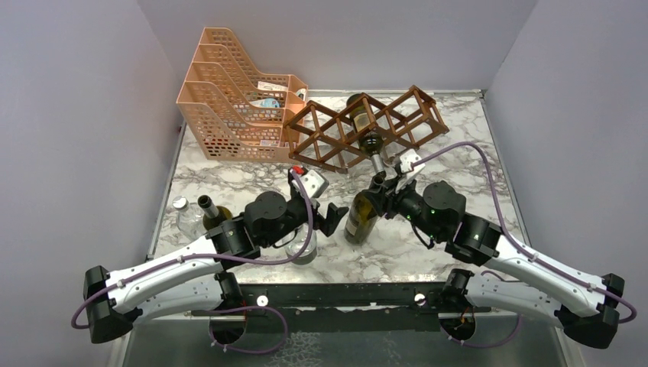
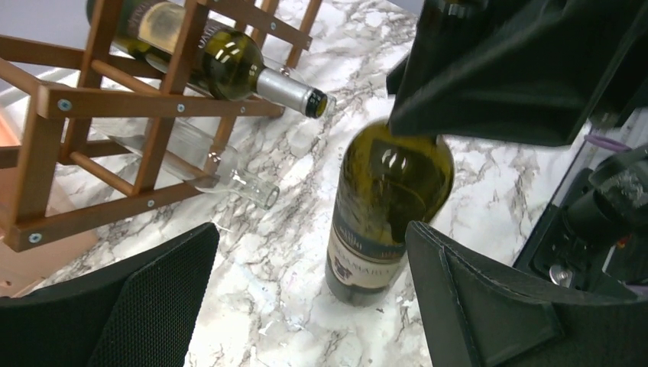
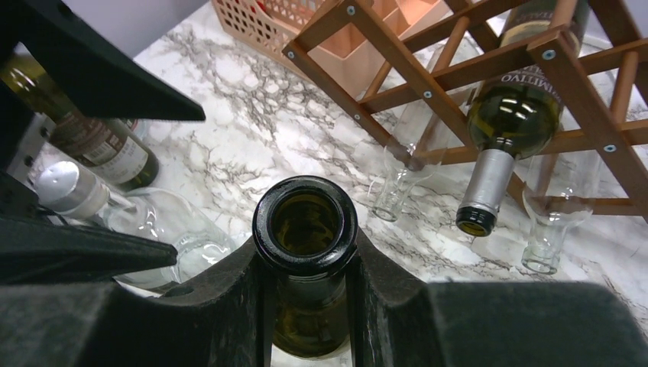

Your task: Put the wine bottle on the wine rack

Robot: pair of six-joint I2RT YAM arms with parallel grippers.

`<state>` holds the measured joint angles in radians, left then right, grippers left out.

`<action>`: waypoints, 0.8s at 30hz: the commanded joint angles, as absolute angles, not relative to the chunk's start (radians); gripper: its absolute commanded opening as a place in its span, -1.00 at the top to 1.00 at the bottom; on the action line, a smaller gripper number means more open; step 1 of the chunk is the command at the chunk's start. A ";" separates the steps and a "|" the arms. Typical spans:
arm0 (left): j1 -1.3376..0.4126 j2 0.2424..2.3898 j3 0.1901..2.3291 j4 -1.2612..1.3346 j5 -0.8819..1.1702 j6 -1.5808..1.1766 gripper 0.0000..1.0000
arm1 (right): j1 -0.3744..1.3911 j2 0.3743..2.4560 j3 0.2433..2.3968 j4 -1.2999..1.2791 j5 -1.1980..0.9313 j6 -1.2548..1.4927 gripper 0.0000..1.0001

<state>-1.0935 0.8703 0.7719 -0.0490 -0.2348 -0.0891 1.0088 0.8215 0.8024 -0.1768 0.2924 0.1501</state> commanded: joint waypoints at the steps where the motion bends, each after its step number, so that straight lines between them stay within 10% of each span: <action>1: -1.094 0.817 0.682 0.134 -0.127 -0.060 -0.98 | 1.017 0.756 0.841 -0.097 0.351 0.193 0.98; 24: -1.094 1.047 0.704 0.342 0.067 -0.013 -0.98 | 1.017 0.683 1.034 -0.168 0.325 0.279 0.97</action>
